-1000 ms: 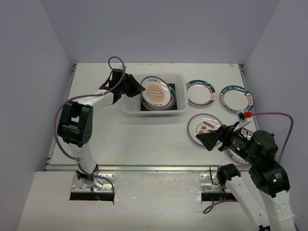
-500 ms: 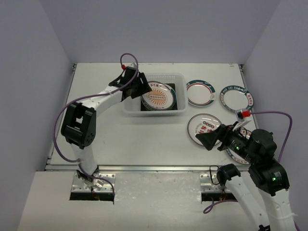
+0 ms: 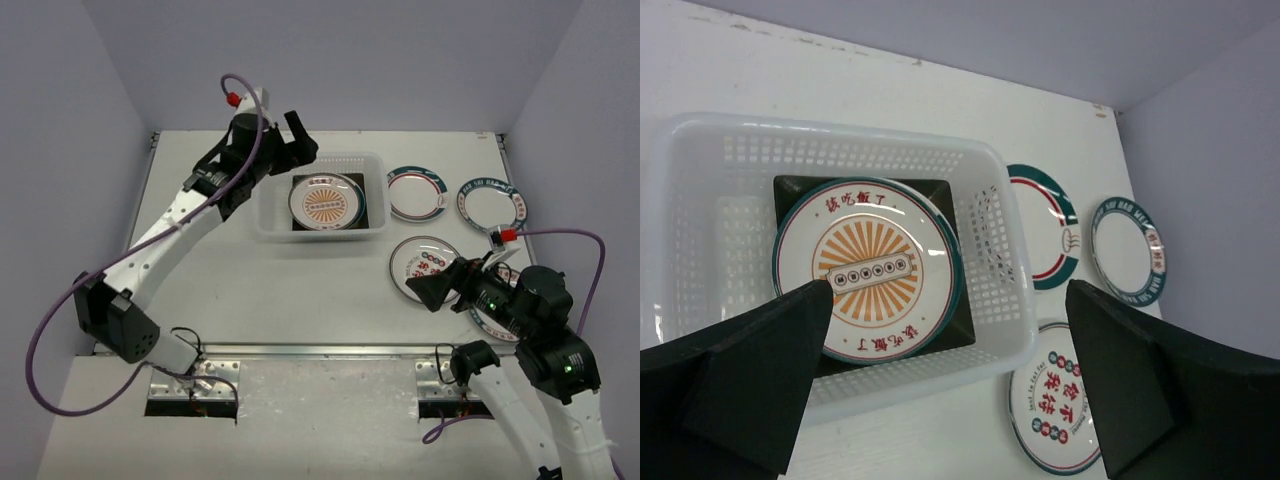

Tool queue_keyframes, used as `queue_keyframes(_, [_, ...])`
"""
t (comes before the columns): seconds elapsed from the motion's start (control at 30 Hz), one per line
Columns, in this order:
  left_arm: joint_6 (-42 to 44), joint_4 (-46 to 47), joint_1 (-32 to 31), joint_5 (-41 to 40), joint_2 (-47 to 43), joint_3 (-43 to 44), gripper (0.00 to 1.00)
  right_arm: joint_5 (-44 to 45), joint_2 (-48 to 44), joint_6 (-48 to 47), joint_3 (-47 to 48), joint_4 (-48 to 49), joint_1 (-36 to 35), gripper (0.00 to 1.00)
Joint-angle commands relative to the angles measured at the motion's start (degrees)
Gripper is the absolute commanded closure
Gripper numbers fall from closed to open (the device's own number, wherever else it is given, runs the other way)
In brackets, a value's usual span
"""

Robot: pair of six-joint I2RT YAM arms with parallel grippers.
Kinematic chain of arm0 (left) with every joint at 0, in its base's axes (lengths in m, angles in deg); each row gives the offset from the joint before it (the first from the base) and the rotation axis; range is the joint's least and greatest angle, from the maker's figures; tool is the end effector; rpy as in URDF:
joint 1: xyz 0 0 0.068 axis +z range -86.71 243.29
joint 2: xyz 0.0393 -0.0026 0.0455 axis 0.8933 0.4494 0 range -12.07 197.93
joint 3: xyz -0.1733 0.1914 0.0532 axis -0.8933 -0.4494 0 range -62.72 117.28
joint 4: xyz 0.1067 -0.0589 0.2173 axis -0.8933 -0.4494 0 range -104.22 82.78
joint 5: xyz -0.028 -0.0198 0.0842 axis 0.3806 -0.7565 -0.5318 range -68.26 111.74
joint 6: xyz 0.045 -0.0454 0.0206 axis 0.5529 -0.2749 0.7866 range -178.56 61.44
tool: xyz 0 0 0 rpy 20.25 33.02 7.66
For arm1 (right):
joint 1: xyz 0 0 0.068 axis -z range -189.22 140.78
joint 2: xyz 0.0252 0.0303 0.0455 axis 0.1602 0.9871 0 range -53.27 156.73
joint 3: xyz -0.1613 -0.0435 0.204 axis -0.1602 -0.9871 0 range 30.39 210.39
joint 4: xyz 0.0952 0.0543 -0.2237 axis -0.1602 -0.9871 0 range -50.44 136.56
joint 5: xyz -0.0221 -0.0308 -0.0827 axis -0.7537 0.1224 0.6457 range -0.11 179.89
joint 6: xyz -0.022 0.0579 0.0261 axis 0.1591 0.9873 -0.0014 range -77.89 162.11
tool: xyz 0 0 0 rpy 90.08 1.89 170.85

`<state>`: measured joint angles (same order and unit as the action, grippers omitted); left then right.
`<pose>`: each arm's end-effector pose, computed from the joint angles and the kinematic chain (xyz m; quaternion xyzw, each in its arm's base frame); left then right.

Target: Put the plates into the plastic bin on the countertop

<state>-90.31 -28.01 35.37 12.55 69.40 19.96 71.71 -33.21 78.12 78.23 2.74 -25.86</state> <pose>0.2976 -0.1480 0.3875 -0.0733 0.8124 -0.2291 0.5311 0.0700 0.0385 0.3274 0.0390 0.7936 0.3766 0.4764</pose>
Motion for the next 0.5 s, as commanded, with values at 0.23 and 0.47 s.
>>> queue_keyframes(0.23, [-11.0,25.8,-25.9,2.6,-7.9,-36.3,0.00,-1.3,-2.8,-4.3,1.6,-2.1,0.0,0.01])
queue_keyframes(0.47, [-19.6,48.6,-30.0,8.2,7.8,-42.9,0.00,4.8,-6.2,-3.2,0.4,-8.5,0.1,0.01])
